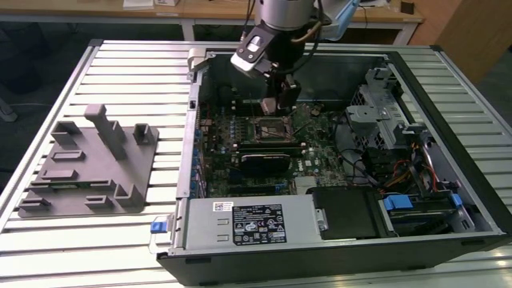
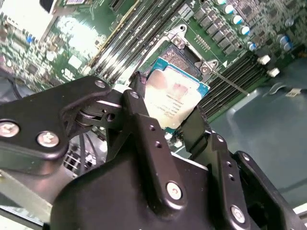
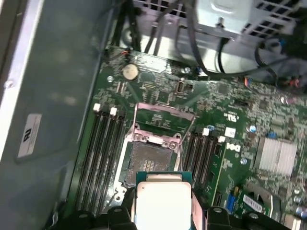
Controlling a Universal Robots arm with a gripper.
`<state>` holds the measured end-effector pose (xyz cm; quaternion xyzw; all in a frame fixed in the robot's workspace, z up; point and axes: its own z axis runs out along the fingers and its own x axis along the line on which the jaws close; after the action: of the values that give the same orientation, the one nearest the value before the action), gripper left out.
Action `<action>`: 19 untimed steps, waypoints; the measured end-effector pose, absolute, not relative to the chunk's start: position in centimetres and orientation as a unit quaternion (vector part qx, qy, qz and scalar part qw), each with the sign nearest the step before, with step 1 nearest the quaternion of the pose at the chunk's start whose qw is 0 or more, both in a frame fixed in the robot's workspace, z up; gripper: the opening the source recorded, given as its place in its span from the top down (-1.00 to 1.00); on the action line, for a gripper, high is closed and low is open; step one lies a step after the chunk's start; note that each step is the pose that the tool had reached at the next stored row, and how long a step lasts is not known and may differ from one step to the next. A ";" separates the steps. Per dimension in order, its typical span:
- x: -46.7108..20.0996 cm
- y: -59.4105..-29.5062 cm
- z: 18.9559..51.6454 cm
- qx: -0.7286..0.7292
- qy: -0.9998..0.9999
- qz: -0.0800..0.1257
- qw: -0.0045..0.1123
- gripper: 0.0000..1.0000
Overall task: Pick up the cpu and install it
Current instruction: 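Place the cpu into insertion slot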
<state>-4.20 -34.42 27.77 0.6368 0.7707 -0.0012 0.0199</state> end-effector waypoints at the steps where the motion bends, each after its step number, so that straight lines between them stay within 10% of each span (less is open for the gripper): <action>1: -4.2 -34.4 27.7 0.644 0.765 -0.001 0.020 -0.09; 19: -4.2 -34.5 26.9 0.678 0.735 0.012 0.007 -0.09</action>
<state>-4.19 -34.47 26.95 0.6779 0.7350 0.0119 0.0067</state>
